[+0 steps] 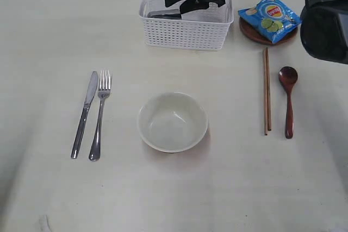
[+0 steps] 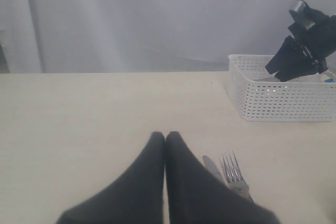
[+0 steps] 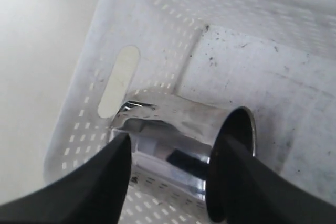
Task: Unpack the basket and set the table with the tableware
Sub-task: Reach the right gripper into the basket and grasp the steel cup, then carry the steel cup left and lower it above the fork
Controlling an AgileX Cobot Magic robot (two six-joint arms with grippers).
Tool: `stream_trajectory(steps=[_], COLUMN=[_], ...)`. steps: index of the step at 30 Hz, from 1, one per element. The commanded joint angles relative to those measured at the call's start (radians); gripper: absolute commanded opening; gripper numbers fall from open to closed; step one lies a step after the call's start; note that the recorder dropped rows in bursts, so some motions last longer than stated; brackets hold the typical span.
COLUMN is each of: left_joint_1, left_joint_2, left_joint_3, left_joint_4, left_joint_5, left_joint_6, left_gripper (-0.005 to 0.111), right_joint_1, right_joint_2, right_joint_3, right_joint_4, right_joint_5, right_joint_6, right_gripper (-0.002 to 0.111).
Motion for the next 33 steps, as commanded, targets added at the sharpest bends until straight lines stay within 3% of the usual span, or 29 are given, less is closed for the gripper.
stream_trajectory(steps=[1, 8, 10, 14, 21, 26, 33], left_joint_1=[-0.001, -0.001, -0.001, -0.001, -0.001, -0.001, -0.001], left_joint_2=[-0.004, -0.004, -0.004, -0.004, -0.004, -0.004, -0.004], left_joint_3=[0.003, 0.003, 0.003, 0.003, 0.003, 0.003, 0.003], left_joint_4=[-0.002, -0.002, -0.011, -0.009, -0.009, -0.009, -0.009], left_joint_5=[-0.006, -0.006, -0.006, -0.006, -0.006, -0.006, -0.006], left_joint_6=[0.000, 0.000, 0.000, 0.000, 0.000, 0.000, 0.000], left_gripper=[0.000, 0.000, 0.000, 0.000, 0.000, 0.000, 0.000], right_joint_1=[0.009, 0.016, 0.016, 0.016, 0.016, 0.041, 0.203], right_joint_2=[0.027, 0.037, 0.033, 0.031, -0.004, -0.108, -0.211], right_joint_3=[-0.008, -0.008, -0.011, -0.071, -0.233, -0.238, -0.238], right_joint_4=[0.011, 0.098, 0.112, 0.104, 0.053, 0.001, -0.278], right_joint_5=[0.001, -0.018, -0.025, -0.005, 0.092, 0.092, 0.092], right_joint_6=[-0.012, -0.012, -0.021, -0.078, -0.060, -0.101, -0.100], right_gripper=[0.048, 0.046, 0.034, 0.000, -0.001, -0.001, -0.001])
